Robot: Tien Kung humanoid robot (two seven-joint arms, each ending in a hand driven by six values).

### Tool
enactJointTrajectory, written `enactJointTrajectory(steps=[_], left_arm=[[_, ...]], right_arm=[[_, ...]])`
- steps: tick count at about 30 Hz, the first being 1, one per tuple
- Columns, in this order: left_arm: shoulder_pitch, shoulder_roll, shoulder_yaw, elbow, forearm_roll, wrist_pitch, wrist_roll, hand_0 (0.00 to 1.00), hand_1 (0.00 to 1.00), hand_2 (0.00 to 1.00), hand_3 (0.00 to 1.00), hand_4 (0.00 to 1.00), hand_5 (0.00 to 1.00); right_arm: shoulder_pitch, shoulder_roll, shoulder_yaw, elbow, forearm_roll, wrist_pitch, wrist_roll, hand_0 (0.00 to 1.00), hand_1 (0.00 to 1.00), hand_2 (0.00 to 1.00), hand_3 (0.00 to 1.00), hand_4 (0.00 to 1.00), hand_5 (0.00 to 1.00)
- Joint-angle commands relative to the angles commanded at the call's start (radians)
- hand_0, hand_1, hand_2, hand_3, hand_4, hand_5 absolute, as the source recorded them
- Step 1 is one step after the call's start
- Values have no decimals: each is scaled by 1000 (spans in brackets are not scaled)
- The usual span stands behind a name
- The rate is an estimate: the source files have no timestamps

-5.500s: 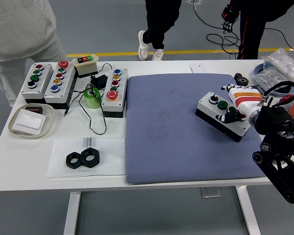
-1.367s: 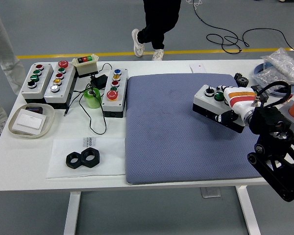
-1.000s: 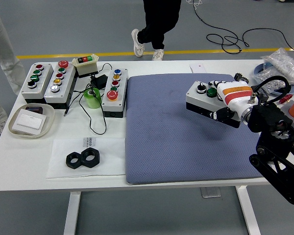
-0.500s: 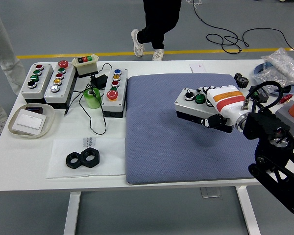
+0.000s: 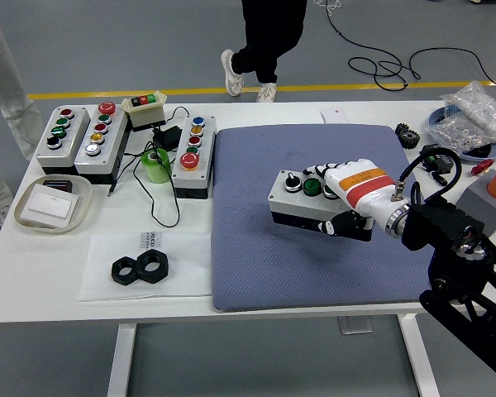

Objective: Pick up the button,place it on the desk,press the button,press the button

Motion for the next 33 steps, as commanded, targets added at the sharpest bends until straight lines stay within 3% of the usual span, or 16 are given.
enactJointTrajectory(steps=[5, 15, 20, 33], left_arm=[[-2, 0, 3, 0, -4, 0, 0, 742, 914, 982, 948, 607, 998], [-6, 0, 8, 0, -10, 1, -1, 742, 914, 982, 948, 606, 998], [-13, -2, 11, 0, -11, 1, -2, 742, 915, 982, 948, 607, 998], [-24, -6, 19, 0, -18, 2, -4, 742, 915, 982, 948, 607, 998]], right_arm=[[4, -20, -16, -1, 35, 17, 58, 226, 247, 297, 465, 554, 2], [22, -63, -45, 2, 46, 8, 97, 229, 249, 296, 465, 560, 2], [44, -102, -90, -6, 105, 3, 165, 236, 254, 296, 465, 561, 2], [99, -134, -176, -1, 132, -8, 204, 241, 261, 297, 464, 565, 2]])
